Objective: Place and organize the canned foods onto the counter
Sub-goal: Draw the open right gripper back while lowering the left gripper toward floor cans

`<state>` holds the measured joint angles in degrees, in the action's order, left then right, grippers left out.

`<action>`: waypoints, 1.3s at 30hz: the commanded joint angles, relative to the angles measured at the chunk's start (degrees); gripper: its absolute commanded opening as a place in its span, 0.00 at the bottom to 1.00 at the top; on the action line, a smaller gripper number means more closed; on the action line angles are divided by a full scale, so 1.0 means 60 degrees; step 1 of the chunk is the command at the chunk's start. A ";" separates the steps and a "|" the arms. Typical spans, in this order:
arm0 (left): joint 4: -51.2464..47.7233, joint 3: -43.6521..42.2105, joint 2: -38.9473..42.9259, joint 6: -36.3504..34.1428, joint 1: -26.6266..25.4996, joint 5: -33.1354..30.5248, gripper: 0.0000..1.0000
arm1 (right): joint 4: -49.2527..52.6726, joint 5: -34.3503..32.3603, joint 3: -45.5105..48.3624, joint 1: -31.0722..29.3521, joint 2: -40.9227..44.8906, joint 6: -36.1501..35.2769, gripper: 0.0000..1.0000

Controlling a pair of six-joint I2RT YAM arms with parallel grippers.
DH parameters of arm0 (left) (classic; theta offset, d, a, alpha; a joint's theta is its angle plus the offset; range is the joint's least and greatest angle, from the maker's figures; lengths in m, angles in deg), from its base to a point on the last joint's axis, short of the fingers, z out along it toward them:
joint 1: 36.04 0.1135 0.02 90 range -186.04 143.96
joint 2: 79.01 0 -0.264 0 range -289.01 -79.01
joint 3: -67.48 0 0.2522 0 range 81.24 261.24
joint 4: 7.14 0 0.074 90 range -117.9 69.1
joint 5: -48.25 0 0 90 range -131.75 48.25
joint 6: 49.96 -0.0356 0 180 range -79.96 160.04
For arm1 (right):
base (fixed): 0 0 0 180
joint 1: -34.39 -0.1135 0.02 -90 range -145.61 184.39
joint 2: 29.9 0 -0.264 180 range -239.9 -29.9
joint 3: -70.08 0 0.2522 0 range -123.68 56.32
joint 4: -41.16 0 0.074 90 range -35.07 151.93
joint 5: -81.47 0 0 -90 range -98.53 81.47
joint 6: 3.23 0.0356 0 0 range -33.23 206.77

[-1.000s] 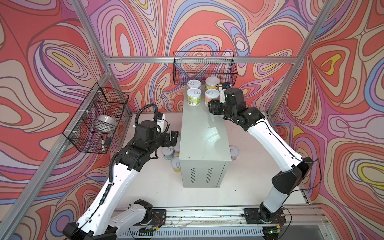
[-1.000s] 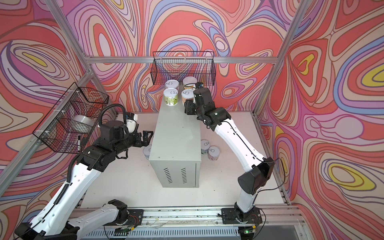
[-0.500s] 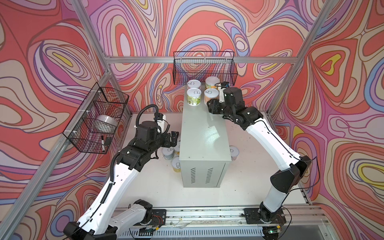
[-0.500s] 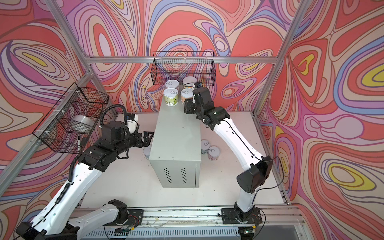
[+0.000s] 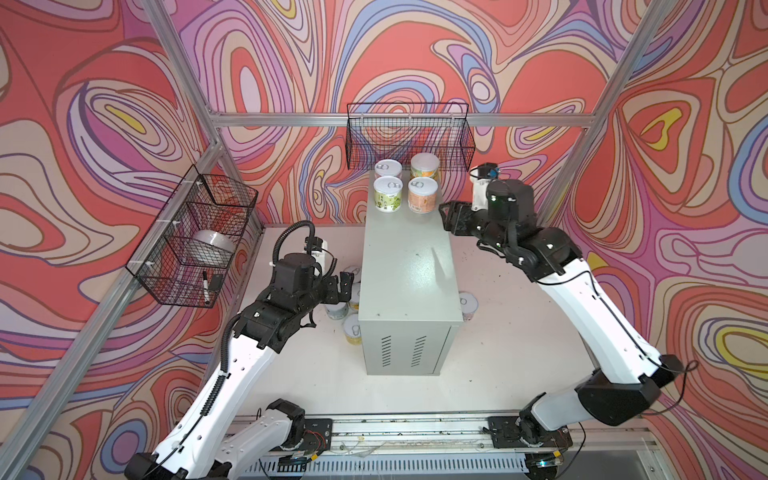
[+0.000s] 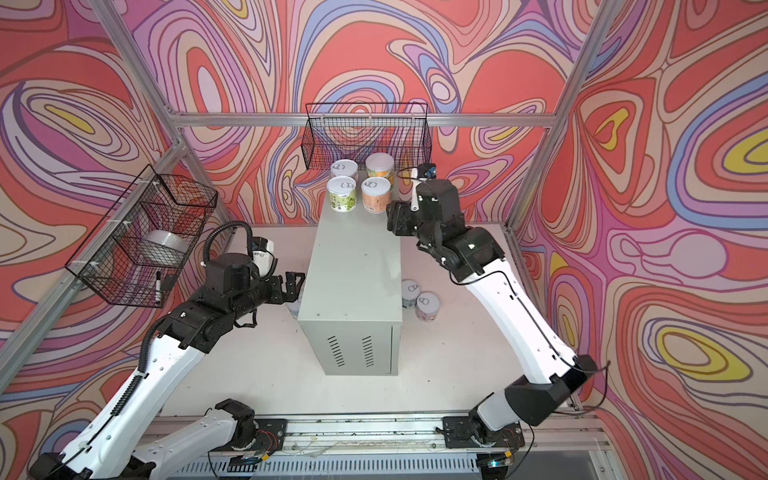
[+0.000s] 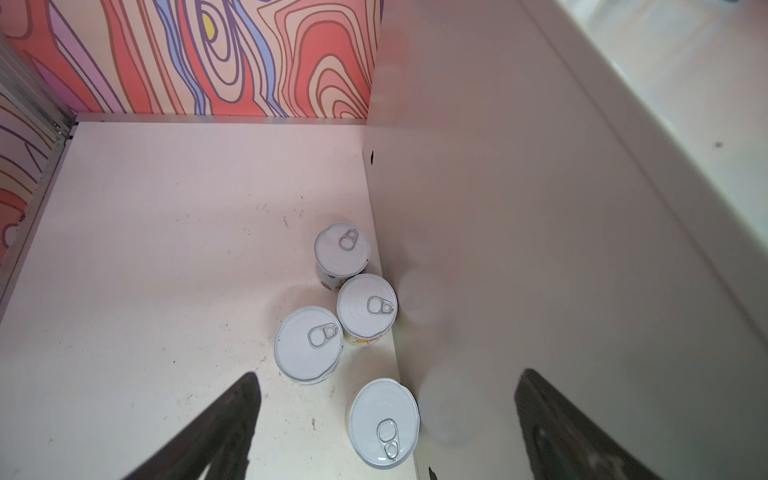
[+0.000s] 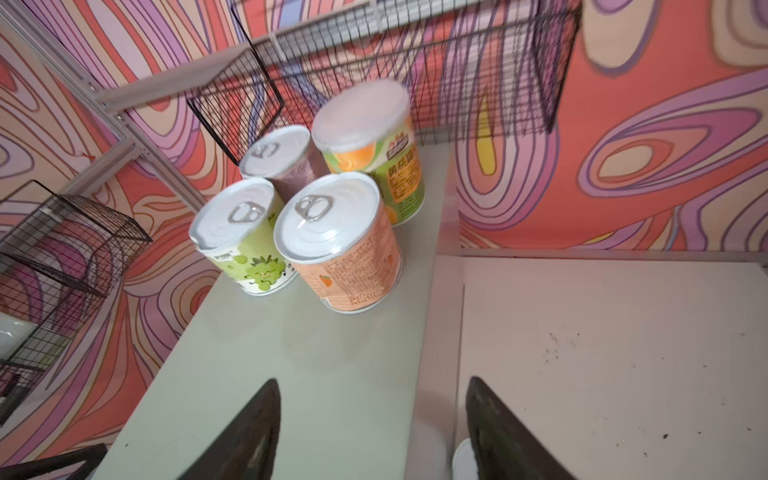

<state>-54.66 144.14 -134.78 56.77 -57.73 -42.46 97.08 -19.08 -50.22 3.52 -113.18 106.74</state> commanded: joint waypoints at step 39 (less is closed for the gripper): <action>0.2496 -0.5469 0.0645 0.3559 -0.0155 0.0953 0.97 | -0.0683 -0.0076 0.7163 0.1005 0.2725 0.2160 0.81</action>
<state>-43.41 112.03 -129.54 76.82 -58.49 -36.05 94.72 -19.99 -9.48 9.35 -97.84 118.61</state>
